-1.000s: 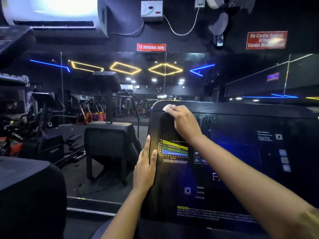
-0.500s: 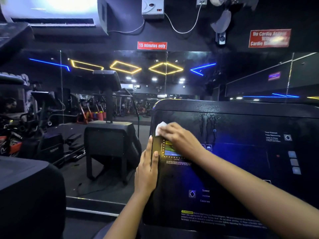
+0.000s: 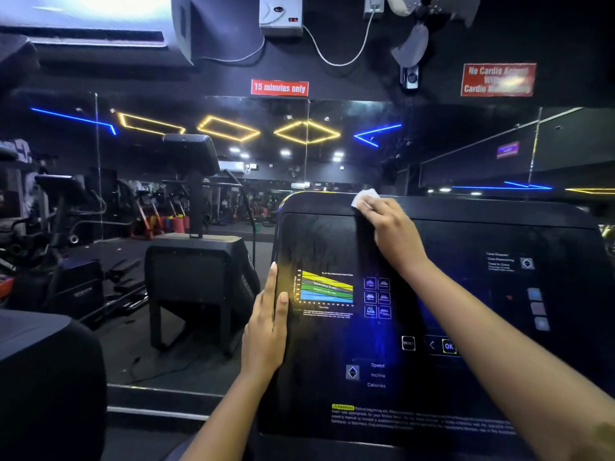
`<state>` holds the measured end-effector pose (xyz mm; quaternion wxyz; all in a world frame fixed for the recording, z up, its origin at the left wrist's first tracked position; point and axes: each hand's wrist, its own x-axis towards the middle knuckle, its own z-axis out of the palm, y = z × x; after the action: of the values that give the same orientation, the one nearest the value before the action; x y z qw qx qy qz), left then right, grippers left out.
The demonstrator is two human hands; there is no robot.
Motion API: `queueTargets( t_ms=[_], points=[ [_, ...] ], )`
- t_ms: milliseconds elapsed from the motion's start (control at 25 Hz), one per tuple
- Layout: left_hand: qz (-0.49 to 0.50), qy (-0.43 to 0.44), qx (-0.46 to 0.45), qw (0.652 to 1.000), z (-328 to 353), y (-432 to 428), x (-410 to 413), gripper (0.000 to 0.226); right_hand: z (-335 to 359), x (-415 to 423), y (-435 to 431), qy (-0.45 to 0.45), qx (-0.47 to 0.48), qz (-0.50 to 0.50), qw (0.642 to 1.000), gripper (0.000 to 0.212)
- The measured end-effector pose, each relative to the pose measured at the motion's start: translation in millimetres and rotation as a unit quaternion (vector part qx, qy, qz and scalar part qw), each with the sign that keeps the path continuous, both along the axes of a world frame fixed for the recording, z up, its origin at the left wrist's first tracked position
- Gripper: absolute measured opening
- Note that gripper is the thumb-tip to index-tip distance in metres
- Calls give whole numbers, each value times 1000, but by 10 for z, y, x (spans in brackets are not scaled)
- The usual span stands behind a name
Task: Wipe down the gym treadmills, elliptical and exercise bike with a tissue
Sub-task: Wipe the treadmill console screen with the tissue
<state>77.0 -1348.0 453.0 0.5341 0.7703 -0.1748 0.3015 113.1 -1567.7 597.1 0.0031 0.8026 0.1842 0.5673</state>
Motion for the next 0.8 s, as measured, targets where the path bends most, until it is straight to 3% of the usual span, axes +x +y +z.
queueTargets(
  t_ms=[200,320,400,600,800],
  points=[
    [1,0,12,1000,-9,9,5,63,-365,-279,-165,-4,-35,-1,999,48],
    [3,6,12,1000,-14,4,18,58,-65,-251,-286,-11,79,-28,996,41],
    [5,7,10,1000,-23,4,25,56,32,-145,-205,-13,101,-56,993,40],
    [13,1,9,1000,-39,3,43,60,-522,-169,453,16,-2,-22,1000,39],
    [18,-1,11,1000,-45,13,49,53,-809,-464,350,30,-86,30,995,37]
  ],
)
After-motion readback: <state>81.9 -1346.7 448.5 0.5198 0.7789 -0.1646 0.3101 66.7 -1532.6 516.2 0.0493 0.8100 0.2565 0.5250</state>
